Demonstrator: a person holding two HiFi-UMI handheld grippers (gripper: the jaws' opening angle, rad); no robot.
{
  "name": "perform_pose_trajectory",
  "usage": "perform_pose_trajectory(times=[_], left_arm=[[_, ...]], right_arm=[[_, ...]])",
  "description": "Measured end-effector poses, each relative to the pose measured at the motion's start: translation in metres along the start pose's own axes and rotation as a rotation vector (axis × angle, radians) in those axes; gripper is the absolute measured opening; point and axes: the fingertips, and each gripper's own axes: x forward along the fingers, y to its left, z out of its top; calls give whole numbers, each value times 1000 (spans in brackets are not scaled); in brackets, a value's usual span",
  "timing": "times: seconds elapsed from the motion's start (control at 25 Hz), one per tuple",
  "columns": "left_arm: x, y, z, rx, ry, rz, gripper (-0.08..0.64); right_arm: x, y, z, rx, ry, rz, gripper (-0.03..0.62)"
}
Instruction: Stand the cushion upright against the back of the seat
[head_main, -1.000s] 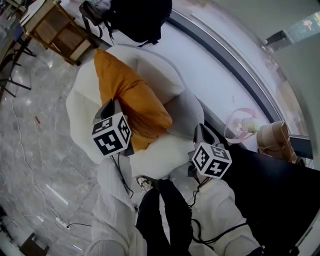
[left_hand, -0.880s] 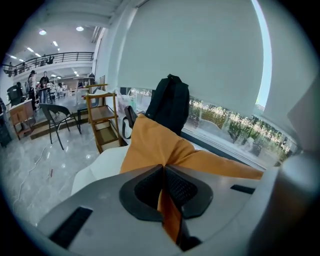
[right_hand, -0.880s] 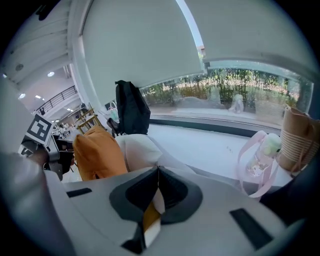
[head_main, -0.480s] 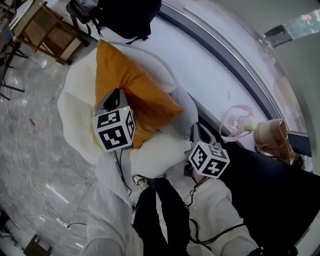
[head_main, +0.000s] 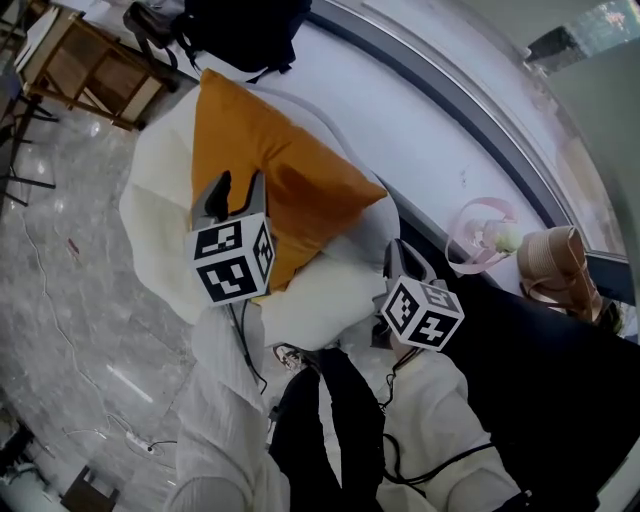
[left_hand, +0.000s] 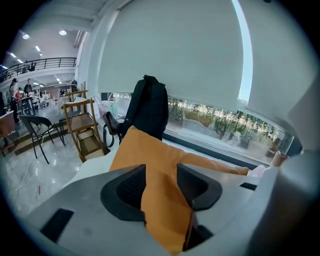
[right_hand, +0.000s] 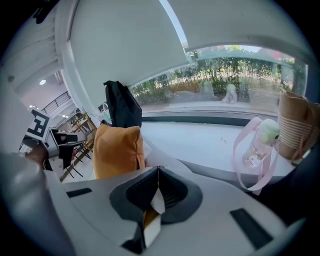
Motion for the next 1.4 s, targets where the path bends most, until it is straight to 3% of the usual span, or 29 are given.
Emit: perform_pose_trajectory(times=[0.32,0.68,0.96,1.16,1.4], left_arm=[[-36,-2,-10,-1,-5,-10,173],[-159,-7,3,-3,-75,-47,173],[-285,-15,27,-170,-97,-164,165],[-356,-20,53,-125,-162,-182,98],[-395,-30,61,-102,-210,-178,33]], right_arm=[[-14,0,-7,11,-19,-11,63],[-85,84,35,-94,-136,73,63],[-180,153,67,-153,-211,136,63],[-254,190,68,-241,-245,172,63],[-300,219,57,-292,-269,202,63]])
